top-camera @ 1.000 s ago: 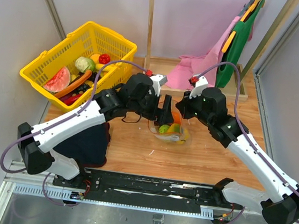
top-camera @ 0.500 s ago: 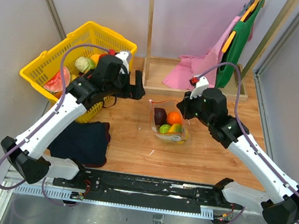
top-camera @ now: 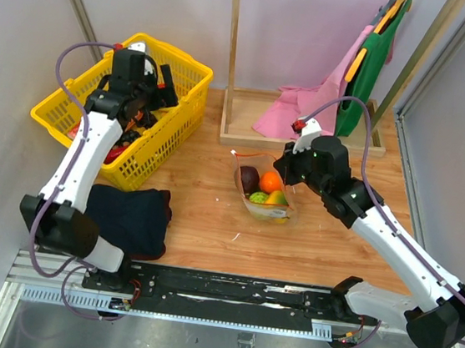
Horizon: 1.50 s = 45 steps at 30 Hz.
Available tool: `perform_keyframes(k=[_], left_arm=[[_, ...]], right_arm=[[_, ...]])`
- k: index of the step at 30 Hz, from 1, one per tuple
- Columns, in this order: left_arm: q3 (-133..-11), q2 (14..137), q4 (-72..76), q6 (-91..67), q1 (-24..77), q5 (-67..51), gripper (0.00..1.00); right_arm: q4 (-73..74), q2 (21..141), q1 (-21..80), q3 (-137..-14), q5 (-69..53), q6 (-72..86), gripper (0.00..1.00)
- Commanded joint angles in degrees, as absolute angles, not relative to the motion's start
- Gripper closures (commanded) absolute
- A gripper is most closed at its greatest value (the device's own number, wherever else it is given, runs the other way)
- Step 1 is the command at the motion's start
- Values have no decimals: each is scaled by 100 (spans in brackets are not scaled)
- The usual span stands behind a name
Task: Place the food in the zip-top bag and seal the zipper
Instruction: Pick up the fake fruit from the bin.
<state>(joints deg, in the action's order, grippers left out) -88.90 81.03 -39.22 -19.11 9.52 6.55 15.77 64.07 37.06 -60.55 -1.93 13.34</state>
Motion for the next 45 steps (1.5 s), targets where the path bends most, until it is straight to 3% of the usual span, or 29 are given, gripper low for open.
perform_keyframes(k=[1, 10, 28, 36, 45], left_arm=[[-9299, 8717, -3396, -1930, 545, 564, 1], [-10282, 10226, -3028, -2288, -130, 461, 1], [-11867, 12835, -2054, -1893, -250, 512, 2], [-12252, 13469, -1958, -1918, -272, 226, 12], [-12167, 13487, -1897, -1883, -277, 123, 37]], right_arm=[[1556, 6418, 3619, -6159, -115, 1184, 99], [1376, 6290, 3621, -6046, -273, 918, 99], [1094, 6176, 3620, -5739, -599, 485, 99], [1090, 6187, 3624, -5700, -563, 449, 99], [1085, 6198, 3621, -5695, -589, 474, 99]])
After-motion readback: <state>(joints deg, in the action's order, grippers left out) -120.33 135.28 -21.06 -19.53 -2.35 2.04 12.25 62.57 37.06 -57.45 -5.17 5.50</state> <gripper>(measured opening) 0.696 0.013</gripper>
